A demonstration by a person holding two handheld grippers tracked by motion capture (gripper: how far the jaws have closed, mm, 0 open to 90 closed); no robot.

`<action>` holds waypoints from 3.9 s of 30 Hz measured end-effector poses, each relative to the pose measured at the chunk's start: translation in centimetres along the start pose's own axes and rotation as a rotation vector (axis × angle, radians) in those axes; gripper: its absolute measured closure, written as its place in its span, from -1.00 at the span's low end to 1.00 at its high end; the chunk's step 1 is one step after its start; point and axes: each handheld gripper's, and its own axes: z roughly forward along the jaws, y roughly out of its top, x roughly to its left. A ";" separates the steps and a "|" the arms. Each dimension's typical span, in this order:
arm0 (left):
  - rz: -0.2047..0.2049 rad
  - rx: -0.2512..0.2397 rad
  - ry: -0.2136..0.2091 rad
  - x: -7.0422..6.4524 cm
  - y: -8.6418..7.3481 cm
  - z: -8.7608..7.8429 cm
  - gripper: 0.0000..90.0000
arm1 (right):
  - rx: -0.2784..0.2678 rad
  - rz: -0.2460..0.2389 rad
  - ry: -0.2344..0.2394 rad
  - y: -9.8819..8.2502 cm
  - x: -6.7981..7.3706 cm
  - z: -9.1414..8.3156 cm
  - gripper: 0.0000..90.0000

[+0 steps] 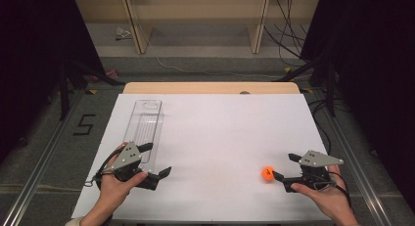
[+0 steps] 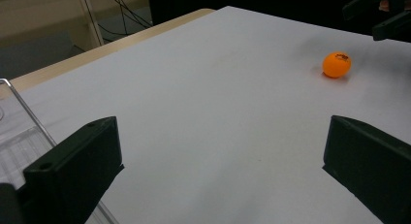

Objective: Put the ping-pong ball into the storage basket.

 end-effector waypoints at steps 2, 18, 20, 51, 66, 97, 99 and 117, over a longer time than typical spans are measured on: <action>0.001 -0.001 0.002 0.0 0.0 0.0 -1.00 | -0.002 -0.001 0.001 0.0 0.0 0.0 -0.65; 0.013 0.006 -0.005 -0.2 0.1 0.1 -1.00 | 0.049 -0.045 0.008 0.1 0.2 1.5 -0.64; 0.013 0.005 -0.006 -0.2 0.1 0.1 -1.00 | 0.060 -0.052 0.012 0.2 0.3 1.9 -0.64; 0.026 0.008 -0.014 -0.4 0.0 0.2 -1.00 | 0.216 -0.086 0.070 -0.5 0.6 5.7 -0.29; 0.033 0.009 -0.020 -0.5 0.0 0.2 -1.00 | 0.238 -0.105 0.088 -0.5 0.8 5.8 0.06; 0.032 0.009 -0.024 -0.5 0.0 0.3 -1.00 | 0.163 -0.080 0.093 0.7 0.8 4.9 0.14; 0.032 0.009 -0.024 -0.5 0.0 0.3 -1.00 | 0.156 -0.080 0.093 0.8 0.8 4.8 0.14; 0.033 0.007 -0.024 -0.4 0.0 0.2 -1.00 | 0.083 -0.095 0.090 2.9 1.5 5.4 0.14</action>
